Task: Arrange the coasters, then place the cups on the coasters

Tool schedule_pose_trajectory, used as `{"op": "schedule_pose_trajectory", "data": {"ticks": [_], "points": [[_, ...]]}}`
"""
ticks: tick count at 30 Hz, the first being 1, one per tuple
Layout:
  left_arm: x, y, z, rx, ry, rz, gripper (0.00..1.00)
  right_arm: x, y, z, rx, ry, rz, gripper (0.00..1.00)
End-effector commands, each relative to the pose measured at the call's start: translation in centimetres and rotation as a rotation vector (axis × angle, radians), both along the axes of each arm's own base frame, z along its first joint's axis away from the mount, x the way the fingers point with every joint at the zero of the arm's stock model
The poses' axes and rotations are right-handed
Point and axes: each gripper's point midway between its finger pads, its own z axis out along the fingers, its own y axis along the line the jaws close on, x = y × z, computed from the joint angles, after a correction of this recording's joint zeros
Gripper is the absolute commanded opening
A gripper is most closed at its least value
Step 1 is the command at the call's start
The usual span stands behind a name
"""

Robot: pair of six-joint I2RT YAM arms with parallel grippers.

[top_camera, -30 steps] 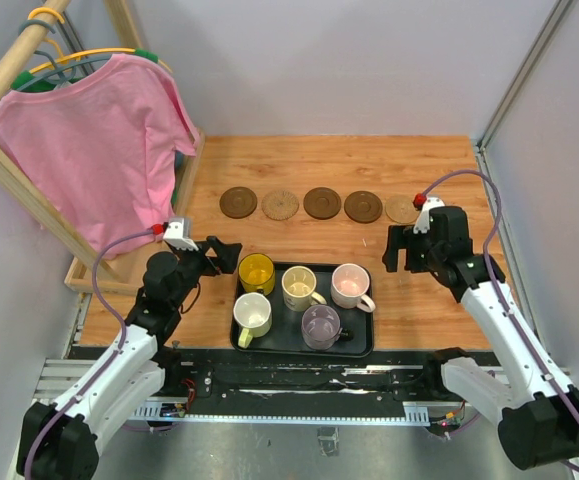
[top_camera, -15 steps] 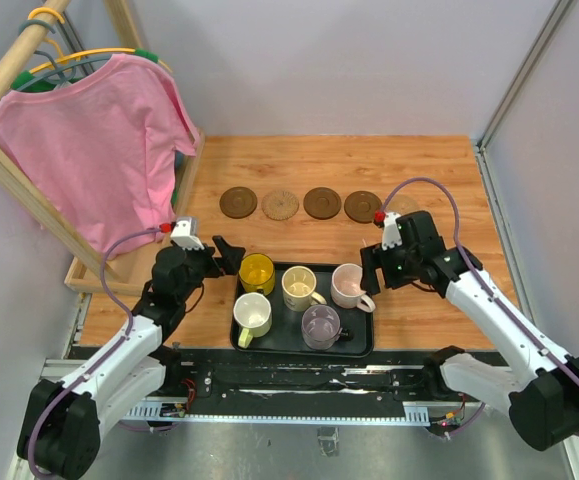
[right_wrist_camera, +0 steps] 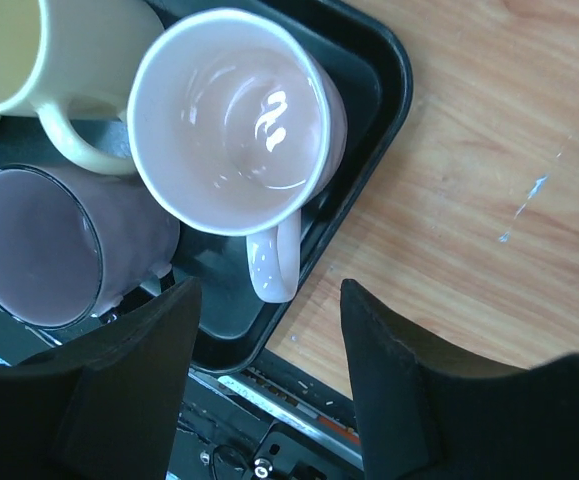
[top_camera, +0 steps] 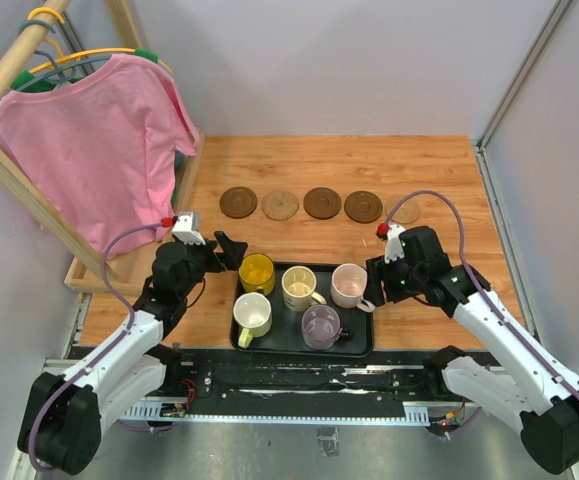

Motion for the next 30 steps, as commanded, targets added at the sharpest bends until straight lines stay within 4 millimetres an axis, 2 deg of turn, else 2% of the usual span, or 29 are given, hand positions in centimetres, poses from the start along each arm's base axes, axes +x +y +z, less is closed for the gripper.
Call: {"op": "schedule_pose_trajectory", "data": {"ticks": [1, 10, 17, 30], "points": [[1.1, -1.0, 2.3, -0.017, -0.063, -0.032, 1.00, -0.9, 0.6, -1.1, 0.019, 0.029, -0.004, 0.59], [1.3, -1.6, 0.9, -0.018, -0.031, -0.058, 1.00, -1.7, 1.0, -2.9, -0.009, 0.030, -0.009, 0.58], [1.2, -1.7, 0.8, 0.002, -0.043, -0.073, 1.00, -0.7, 0.7, -4.1, -0.048, 0.003, -0.039, 0.54], [1.1, -1.6, 0.3, -0.005, -0.035, -0.066, 1.00, 0.1, 1.6, -4.8, -0.060, 0.014, -0.017, 0.50]]}}
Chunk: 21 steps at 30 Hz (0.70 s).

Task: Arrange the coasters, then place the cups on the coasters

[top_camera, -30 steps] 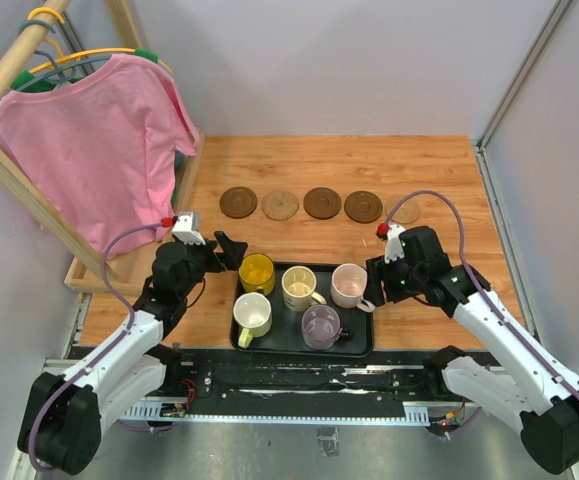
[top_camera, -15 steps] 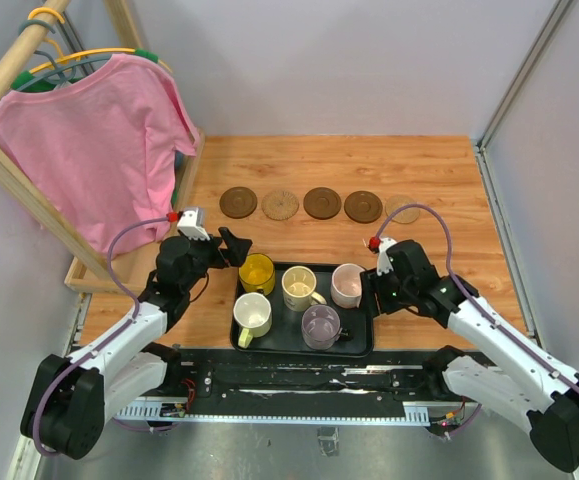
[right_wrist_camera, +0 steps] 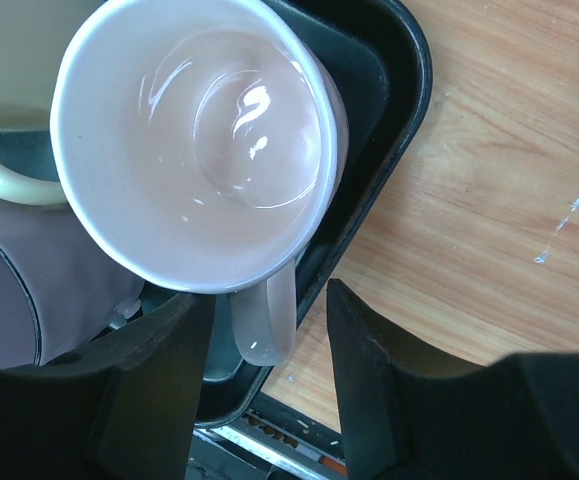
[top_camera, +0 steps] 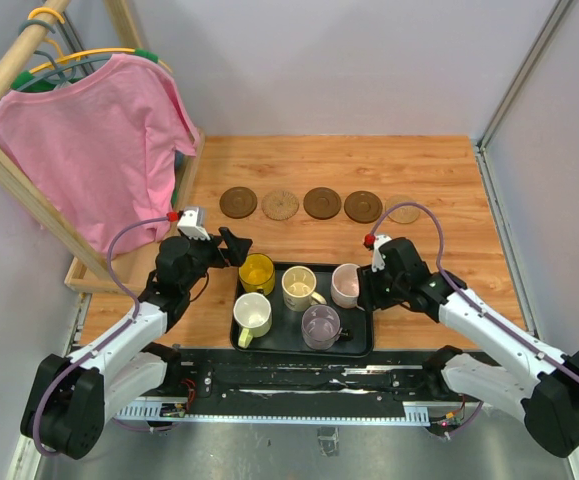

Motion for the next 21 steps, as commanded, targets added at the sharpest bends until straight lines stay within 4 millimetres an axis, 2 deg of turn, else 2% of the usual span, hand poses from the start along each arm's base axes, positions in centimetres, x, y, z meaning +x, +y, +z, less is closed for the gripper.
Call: {"op": "schedule_pose_trajectory", "data": {"ticks": [1, 13, 21], "points": [[0.0, -0.2, 0.2, -0.005, -0.024, -0.009, 1.00, 0.2, 0.6, 0.1, -0.004, -0.009, 0.018, 0.49], [-0.1, -0.2, -0.3, -0.005, -0.015, -0.009, 1.00, -1.5, 1.6, -0.5, 0.000, 0.037, 0.044, 0.48], [-0.1, -0.2, -0.4, -0.003, -0.014, -0.009, 1.00, -1.7, 1.6, -1.2, -0.022, 0.045, 0.036, 0.48]]}}
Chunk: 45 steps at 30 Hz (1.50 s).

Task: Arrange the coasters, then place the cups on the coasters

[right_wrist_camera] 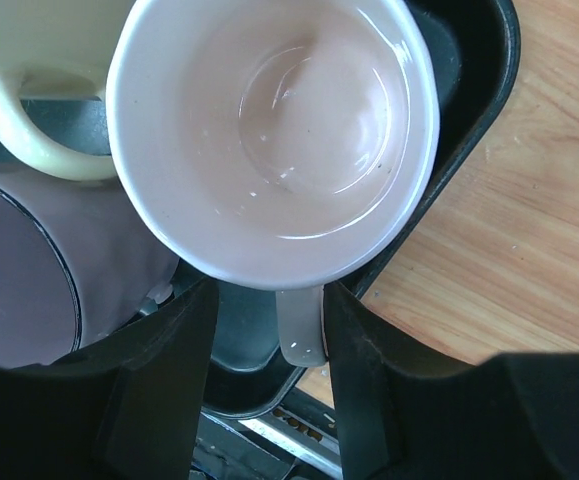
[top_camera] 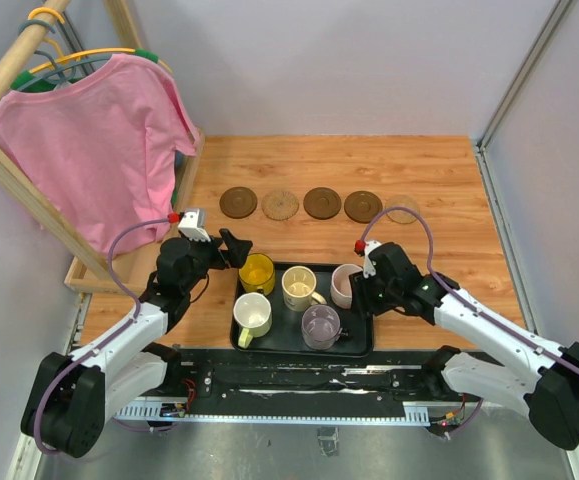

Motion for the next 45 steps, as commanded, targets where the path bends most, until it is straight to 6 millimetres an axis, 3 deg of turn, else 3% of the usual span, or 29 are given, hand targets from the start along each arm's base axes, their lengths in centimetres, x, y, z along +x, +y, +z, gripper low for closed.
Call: {"op": "schedule_pose_trajectory", "data": {"ticks": [1, 29, 40, 45], "points": [[0.0, -0.2, 0.2, -0.006, -0.024, -0.009, 1.00, -0.2, -0.2, -0.8, -0.038, 0.008, -0.015, 0.48], [0.2, -0.3, -0.7, 0.005, -0.003, -0.014, 1.00, 0.2, 0.0, -2.4, -0.092, 0.016, -0.011, 0.42], [0.2, -0.4, -1.0, 0.004, 0.005, -0.014, 1.00, -0.1, -0.4, -2.8, -0.105, 0.020, -0.011, 0.27], [0.1, -0.3, -1.1, 0.003, 0.005, -0.011, 1.00, -0.1, -0.4, -2.8, -0.109, 0.018, -0.003, 0.02]]}}
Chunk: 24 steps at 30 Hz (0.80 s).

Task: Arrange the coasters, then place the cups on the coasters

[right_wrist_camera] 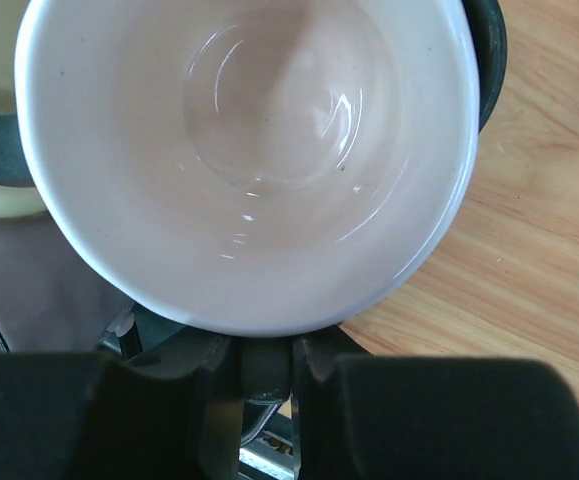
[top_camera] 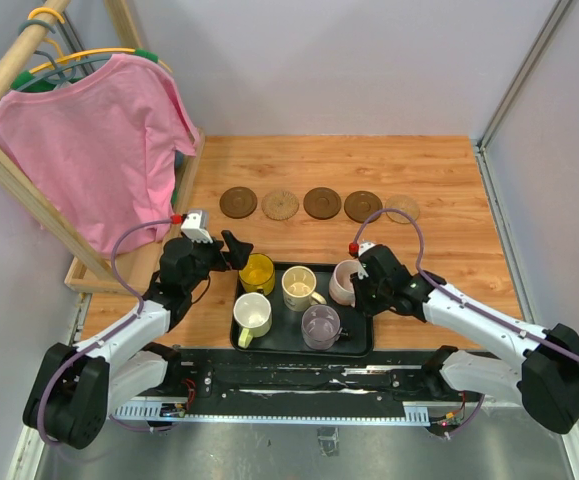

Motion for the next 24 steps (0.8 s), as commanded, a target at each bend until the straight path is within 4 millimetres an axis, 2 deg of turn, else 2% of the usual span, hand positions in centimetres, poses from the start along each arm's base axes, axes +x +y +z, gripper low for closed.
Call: {"op": "schedule_pose_trajectory", "data": {"ticks": [1, 9, 24], "points": [[0.0, -0.3, 0.3, -0.008, -0.024, -0.011, 1.00, -0.7, -0.2, -0.7, -0.021, 0.018, 0.014, 0.01], [-0.1, -0.2, 0.3, -0.009, -0.030, -0.006, 1.00, -0.3, 0.0, -0.1, -0.025, -0.015, 0.024, 0.01], [-0.2, 0.1, 0.6, -0.010, -0.043, 0.006, 1.00, 2.9, 0.8, 5.0, -0.023, -0.188, 0.007, 0.01]]}}
